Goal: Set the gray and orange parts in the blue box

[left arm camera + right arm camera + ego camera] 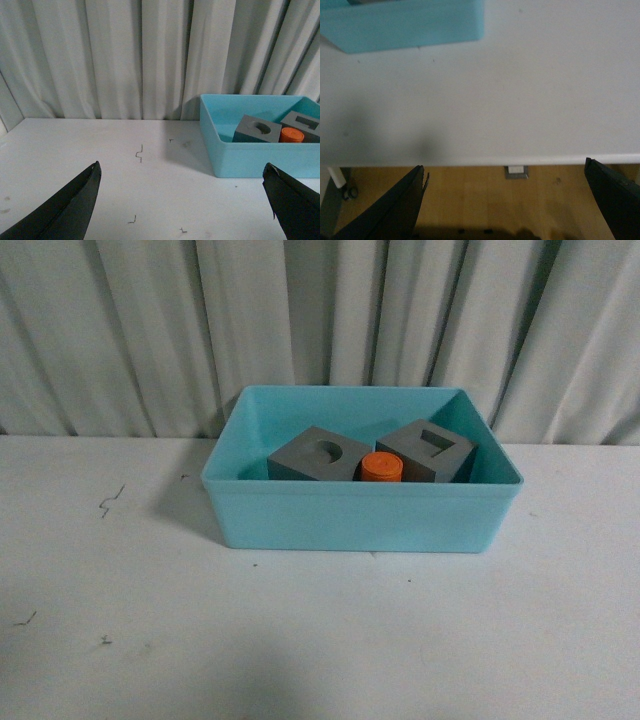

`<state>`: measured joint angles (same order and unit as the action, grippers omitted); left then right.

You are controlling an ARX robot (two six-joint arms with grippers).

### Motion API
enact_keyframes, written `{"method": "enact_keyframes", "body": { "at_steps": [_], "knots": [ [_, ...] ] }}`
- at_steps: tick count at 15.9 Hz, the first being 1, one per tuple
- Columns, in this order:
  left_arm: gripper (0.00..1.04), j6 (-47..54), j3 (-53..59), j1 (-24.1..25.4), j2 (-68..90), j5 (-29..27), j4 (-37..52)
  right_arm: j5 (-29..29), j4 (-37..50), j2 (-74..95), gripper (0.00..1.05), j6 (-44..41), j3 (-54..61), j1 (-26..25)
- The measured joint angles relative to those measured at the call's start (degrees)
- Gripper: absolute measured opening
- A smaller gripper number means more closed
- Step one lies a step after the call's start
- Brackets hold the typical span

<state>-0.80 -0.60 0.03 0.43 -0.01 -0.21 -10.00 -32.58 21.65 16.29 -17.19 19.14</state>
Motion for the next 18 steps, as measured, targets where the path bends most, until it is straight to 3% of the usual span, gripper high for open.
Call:
{"method": "enact_keyframes", "body": {
  "at_steps": [2, 4, 5, 9, 11, 12, 18],
  "knots": [
    [0.98, -0.02, 0.0, 0.0, 0.0, -0.02, -0.02, -2.34, 3.26, -0.33, 0.97, 1.22, 0.87, 0.07],
    [0.98, 0.0, 0.0, -0.07, 0.0, -0.2, -0.02, -6.23, 27.15, -15.15, 0.76, -7.82, 12.44, -1.57],
    [0.98, 0.0, 0.0, 0.0, 0.0, -0.04, 0.07, -5.03, 32.68, -16.96, 0.63, -11.72, 13.86, -4.96],
    [0.98, -0.02, 0.0, 0.0, 0.0, -0.04, 0.02, 2.6, 32.41, -18.91, 0.22, -15.13, 14.45, -11.34],
    [0.98, -0.02, 0.0, 0.0, 0.0, -0.09, 0.0, 8.41, 32.24, -21.35, 0.06, -15.56, 16.5, -18.49],
    [0.98, 0.0, 0.0, 0.0, 0.0, 0.04, 0.07, 8.79, 32.06, -20.94, 0.02, -15.78, 16.48, -19.67],
    [0.98, 0.0, 0.0, -0.02, 0.0, -0.02, 0.0, 9.92, 32.33, -21.4, 0.02, -15.93, 16.5, -19.15]
  ]
}}
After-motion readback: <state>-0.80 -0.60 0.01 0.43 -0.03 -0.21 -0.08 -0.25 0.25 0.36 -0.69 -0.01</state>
